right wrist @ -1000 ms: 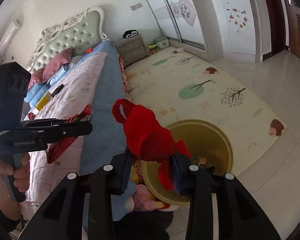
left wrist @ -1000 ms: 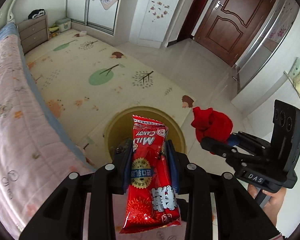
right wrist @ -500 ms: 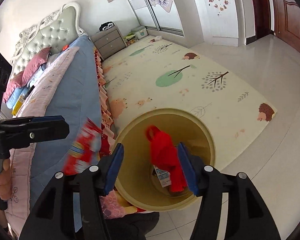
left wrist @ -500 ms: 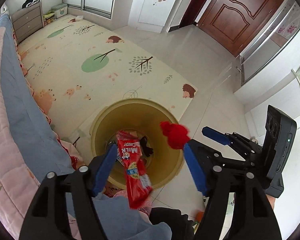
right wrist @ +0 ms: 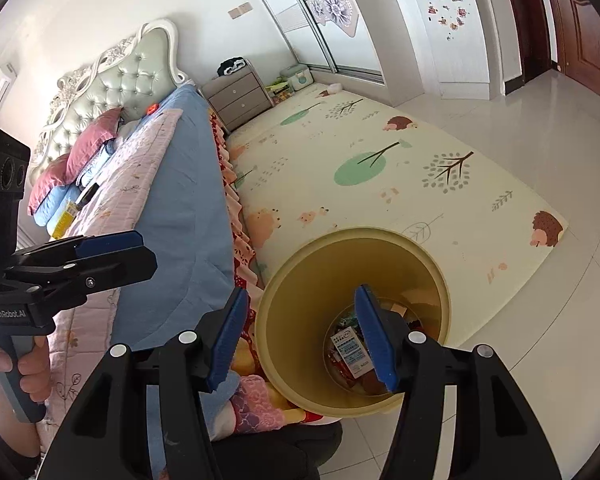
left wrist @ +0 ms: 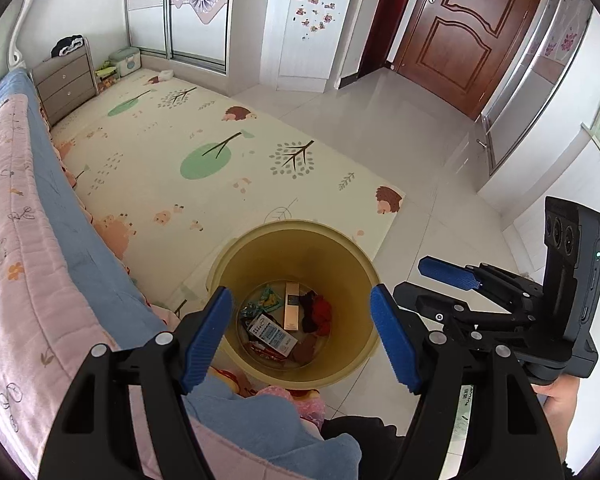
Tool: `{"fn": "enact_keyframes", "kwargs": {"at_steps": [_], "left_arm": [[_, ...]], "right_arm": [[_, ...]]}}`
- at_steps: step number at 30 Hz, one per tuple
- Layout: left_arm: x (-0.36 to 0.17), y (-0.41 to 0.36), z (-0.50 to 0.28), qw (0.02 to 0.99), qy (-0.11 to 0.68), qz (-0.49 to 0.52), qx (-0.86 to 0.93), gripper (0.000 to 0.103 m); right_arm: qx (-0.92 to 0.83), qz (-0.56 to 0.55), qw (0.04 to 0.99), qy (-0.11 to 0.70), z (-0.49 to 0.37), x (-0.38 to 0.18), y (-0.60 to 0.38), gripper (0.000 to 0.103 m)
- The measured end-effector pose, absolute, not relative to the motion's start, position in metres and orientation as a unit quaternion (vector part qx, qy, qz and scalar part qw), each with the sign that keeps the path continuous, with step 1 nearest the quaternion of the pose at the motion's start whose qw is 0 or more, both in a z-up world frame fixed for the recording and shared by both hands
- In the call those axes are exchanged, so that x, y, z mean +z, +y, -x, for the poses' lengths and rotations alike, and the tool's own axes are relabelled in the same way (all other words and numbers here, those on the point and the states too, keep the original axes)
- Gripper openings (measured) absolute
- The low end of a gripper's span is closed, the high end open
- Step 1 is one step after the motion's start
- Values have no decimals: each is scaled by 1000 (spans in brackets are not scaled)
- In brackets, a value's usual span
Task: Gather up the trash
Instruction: 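Return to the bed and grasp the blue nasal spray box with the left tool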
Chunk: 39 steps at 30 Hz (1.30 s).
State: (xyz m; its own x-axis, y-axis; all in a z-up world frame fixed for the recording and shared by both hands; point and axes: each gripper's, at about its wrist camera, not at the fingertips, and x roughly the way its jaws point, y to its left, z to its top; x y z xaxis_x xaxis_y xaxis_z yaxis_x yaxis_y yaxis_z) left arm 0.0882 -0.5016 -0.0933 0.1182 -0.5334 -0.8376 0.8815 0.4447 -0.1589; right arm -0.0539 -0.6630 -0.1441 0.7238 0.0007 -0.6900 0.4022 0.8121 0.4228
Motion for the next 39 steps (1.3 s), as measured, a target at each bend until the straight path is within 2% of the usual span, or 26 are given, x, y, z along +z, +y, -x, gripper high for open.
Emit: {"fn": "enact_keyframes", "kwargs": {"at_steps": [8,15,25,33,39], "left_arm": [[-60,-438,-101,755,421,-179,-469,71],[-40,-348,-141,798,413,-157,-408,71],[-16,-184,-220,863,412,-110,-270,71],[-15,-51,-279,890,431,-28,-146,71],[-24,7,-326,890,449,19,-75,71]], "right_arm": [[-65,-233,910,338,27,-91,-609,56],[18,-178,922,344,-27,-59,-534,56],[150,-131,912,359,-126,-39,-404,56],[229,-90,896,369,-198,-27,-307,56],[271,-72,879,386,-247,-25,-258,56]]}}
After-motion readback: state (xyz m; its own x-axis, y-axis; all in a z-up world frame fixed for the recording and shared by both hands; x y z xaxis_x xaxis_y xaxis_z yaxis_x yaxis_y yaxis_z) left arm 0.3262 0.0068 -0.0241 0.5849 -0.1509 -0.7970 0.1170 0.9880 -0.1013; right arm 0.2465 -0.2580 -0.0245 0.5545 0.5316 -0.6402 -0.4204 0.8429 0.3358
